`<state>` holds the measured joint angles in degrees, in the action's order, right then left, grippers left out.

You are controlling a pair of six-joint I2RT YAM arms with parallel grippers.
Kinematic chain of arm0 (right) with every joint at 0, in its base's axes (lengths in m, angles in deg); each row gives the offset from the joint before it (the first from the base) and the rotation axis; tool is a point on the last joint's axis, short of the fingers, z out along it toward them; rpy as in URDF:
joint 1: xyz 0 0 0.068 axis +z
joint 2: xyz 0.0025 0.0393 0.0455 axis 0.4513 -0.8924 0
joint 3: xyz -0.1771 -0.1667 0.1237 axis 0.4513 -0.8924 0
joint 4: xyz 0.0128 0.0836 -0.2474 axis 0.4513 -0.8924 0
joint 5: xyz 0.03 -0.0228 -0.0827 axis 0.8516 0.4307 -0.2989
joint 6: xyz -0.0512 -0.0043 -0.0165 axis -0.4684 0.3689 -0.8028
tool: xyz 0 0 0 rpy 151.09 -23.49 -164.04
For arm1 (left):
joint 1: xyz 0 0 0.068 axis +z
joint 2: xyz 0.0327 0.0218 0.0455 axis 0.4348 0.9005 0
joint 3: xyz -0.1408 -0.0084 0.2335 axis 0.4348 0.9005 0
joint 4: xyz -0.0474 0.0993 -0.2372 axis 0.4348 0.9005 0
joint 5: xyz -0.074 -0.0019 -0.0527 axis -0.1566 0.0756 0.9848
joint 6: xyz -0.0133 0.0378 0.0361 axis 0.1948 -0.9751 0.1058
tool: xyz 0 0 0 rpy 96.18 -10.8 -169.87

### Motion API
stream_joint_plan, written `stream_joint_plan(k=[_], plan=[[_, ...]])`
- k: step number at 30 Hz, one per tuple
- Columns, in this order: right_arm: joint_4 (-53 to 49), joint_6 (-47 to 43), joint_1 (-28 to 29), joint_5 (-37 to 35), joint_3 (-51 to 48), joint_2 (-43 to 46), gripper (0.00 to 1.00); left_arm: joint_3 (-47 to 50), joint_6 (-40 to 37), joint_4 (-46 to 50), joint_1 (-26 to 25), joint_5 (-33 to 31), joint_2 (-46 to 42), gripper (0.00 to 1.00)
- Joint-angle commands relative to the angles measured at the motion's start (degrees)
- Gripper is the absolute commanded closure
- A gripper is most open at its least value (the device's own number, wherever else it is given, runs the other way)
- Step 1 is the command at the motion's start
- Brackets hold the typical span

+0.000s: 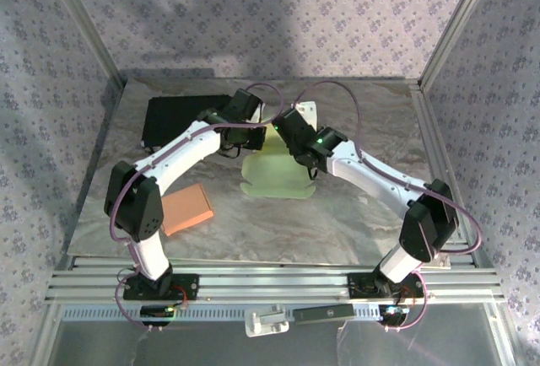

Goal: Fold the paper box

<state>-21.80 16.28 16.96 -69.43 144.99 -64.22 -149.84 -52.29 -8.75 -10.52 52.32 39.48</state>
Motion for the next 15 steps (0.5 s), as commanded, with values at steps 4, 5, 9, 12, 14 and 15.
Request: stream_joint_plan(k=[4, 5, 9, 12, 14, 15], plan=[[-1.6, 1.8, -0.6, -2.3, 2.1, -1.9, 0.80, -1.4, -1.1, 2.6, -1.0, 2.0, -2.3, 1.00], [-1.5, 1.8, -0.7, -2.3, 2.2, -1.9, 0.82, -1.5, -1.2, 2.7, -1.1, 2.0, -2.3, 1.00], [-2.8, 2.5, -0.6, -4.1, 2.9, -2.3, 0.95, -1.6, -1.1, 2.9, -1.1, 1.7, -2.3, 1.00], [-6.2, 4.6, -0.2, -8.0, 4.5, -3.1, 1.00, -1.6, -0.7, 3.1, -1.1, 1.1, -2.3, 1.00], [-9.7, 6.5, 0.2, -10.9, 6.4, -4.2, 1.00, -1.7, -0.4, 3.0, -1.2, 0.8, -2.3, 1.00], [-10.6, 7.0, 0.5, -11.8, 7.0, -4.5, 1.00, -1.6, -0.3, 3.1, -1.2, 0.7, -2.3, 1.00]])
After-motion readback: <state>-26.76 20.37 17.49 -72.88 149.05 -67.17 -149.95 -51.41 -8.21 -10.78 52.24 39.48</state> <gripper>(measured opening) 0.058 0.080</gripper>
